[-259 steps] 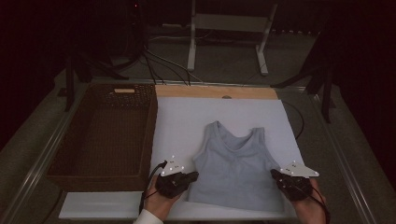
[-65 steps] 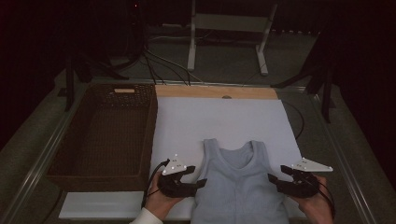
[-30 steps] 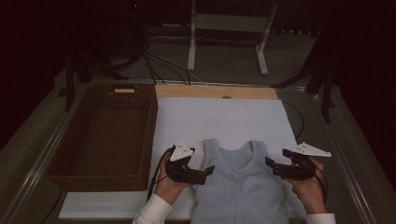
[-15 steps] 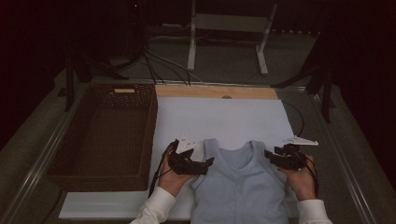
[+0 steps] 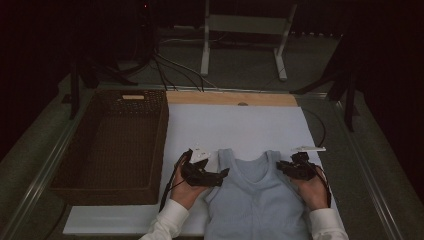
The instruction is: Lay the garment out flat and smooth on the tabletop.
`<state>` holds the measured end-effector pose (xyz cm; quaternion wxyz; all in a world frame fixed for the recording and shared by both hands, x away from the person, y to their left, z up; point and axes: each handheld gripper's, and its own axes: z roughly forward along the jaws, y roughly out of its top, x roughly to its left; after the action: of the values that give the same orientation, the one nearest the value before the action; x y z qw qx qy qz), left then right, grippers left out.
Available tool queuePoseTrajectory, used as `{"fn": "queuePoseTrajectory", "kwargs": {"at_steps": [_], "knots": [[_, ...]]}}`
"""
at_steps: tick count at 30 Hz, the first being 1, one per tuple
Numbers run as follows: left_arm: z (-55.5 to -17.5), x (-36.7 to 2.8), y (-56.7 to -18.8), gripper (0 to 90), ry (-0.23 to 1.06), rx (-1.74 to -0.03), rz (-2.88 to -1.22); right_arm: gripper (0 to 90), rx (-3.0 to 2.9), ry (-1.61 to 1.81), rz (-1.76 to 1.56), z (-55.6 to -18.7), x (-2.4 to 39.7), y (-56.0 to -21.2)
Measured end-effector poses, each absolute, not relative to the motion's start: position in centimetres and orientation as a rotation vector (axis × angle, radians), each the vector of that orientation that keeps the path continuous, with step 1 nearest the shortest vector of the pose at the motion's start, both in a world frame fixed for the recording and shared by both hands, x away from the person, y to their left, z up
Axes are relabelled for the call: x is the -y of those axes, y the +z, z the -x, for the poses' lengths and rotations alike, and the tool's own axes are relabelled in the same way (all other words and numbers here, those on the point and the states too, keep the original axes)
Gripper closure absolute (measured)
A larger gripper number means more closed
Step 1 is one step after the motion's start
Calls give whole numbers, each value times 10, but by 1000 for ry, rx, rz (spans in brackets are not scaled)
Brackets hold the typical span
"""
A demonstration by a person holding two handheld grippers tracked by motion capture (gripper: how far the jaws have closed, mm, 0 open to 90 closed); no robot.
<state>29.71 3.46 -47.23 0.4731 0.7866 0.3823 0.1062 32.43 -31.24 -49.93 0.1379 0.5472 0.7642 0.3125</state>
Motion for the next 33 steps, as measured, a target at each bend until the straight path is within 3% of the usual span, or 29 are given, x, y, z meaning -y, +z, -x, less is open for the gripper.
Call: {"fn": "queuePoseTrajectory", "kwargs": {"at_steps": [5,8,14,16,33], "knots": [[-297,-34,-473,155,268,-946,-1932,526,-2189,858,-1637,-327,314,-502],[-298,-34,-473,166,269,-953,-1932,559,-2222,820,-1620,-328,309,-507],[-299,-35,-473,185,264,-960,-1933,798,-2296,831,-1548,-326,299,-506],[-299,-35,-474,196,265,-963,-1937,837,-2306,839,-1527,-325,298,-506],[-304,-27,-483,282,225,-972,-1973,856,-2084,808,-1523,-315,326,-490]]}}
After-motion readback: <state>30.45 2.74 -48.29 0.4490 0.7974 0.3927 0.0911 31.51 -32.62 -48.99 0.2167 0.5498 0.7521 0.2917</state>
